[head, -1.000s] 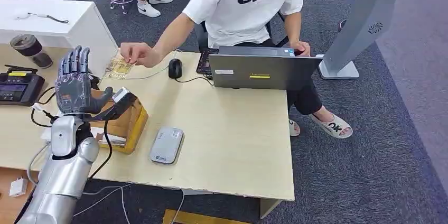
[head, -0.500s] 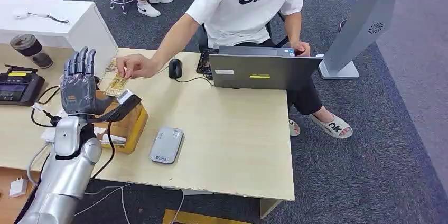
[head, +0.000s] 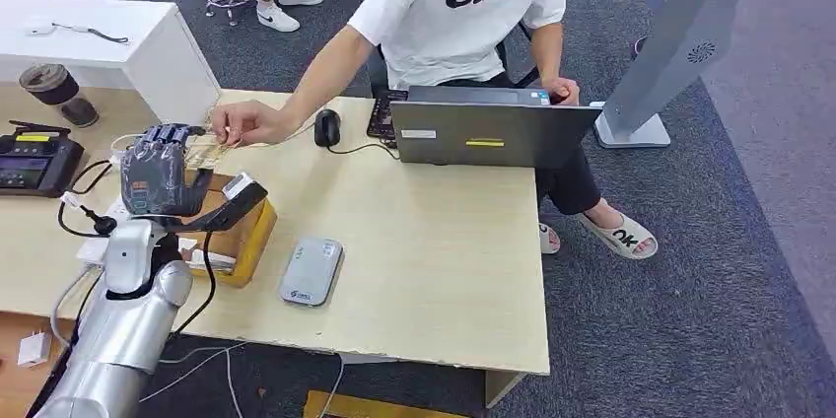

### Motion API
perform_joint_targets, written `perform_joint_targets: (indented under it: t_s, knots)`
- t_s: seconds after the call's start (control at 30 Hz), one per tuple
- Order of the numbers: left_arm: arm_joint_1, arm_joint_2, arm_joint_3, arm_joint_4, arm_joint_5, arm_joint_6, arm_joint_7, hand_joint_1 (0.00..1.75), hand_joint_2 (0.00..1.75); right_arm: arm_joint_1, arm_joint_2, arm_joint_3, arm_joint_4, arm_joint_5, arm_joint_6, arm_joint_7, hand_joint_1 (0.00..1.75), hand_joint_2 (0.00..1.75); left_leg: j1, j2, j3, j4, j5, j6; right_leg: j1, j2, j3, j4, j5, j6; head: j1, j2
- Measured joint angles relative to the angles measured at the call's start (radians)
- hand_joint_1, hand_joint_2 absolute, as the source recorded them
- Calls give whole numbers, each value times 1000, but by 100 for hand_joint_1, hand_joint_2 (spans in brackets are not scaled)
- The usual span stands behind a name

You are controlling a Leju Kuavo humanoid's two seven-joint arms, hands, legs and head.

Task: Pass the card to the sensor for recognition and then transmit it.

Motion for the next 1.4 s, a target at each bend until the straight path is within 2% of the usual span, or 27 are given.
perform_joint_targets:
  t_s: [0.47, 0.57, 0.9, 1.0, 1.13, 1.4]
  knots:
    - [11, 8, -1, 2, 25, 0, -16, 175, 175, 0, 0, 0, 0, 0, 1, 0, 0, 175, 0, 0, 0, 0, 0, 0, 0, 0, 0, 0, 0, 0, 0, 0]
    - [13, 8, -2, 7, 46, 0, -34, 175, 175, 0, 0, -2, 0, 1, 1, 0, 0, 175, 0, 0, 0, 0, 0, 0, 0, 0, 0, 0, 0, 0, 0, 0]
    - [35, -13, -61, 8, 58, -26, -68, 175, 175, 0, 4, -8, 0, 3, 7, 0, 0, 175, 0, 0, -1, 0, 0, 0, 0, 0, -1, 0, 0, 0, 0, 0]
    - [42, -24, -92, 4, 60, -66, -83, 175, 175, 0, 5, -8, 0, 7, 7, -2, 0, 175, 0, 0, 0, 0, 0, 0, 0, 0, -1, 0, 0, 0, 0, 0]
    - [62, -47, -169, -7, 41, -111, -81, 175, 175, 0, 9, -12, 0, 19, 8, -3, 0, 175, 0, 0, -1, 0, 0, 0, 0, 0, 0, 0, 0, 0, 0, 0]
    - [98, -64, -292, -9, -9, -147, -61, 175, 175, 0, 16, -29, 0, 20, 11, -4, 0, 175, 0, 0, -1, 0, 0, 0, 0, 0, -1, 0, 0, 0, 0, 0]
